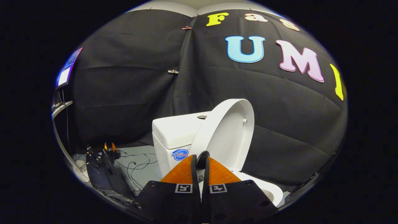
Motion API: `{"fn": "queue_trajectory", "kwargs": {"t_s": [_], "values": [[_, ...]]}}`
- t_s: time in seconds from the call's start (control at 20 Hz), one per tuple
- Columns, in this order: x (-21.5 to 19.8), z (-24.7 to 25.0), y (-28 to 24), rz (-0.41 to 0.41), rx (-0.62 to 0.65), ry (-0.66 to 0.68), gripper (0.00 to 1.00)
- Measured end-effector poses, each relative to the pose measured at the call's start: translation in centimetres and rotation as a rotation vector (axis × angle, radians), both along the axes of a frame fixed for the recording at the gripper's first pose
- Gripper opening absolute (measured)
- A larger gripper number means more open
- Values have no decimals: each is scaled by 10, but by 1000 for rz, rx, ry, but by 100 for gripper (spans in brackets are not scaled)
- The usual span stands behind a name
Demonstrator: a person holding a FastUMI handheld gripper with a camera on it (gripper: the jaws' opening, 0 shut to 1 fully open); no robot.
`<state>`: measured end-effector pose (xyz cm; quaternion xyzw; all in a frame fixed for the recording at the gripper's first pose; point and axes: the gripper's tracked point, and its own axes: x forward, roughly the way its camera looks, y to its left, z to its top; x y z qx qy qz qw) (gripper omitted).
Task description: Open the toilet lid.
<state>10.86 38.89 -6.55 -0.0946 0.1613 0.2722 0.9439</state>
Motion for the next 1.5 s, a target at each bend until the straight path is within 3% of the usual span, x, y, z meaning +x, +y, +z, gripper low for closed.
{"fn": "queue_trajectory", "kwargs": {"t_s": [0.15,0.25,0.3,0.5,0.85,1.0,1.25,1.5], "values": [[2,2,5,11,-6,-10,5],[-4,-3,13,55,9,3,17],[-5,-3,11,65,-2,-14,29],[-4,22,1,72,-43,-197,94],[-37,62,-59,6,9,-245,99],[-47,79,-122,-83,44,-251,99],[-71,108,-220,-217,-8,-390,99],[-81,97,-275,-311,0,-380,98]]}}
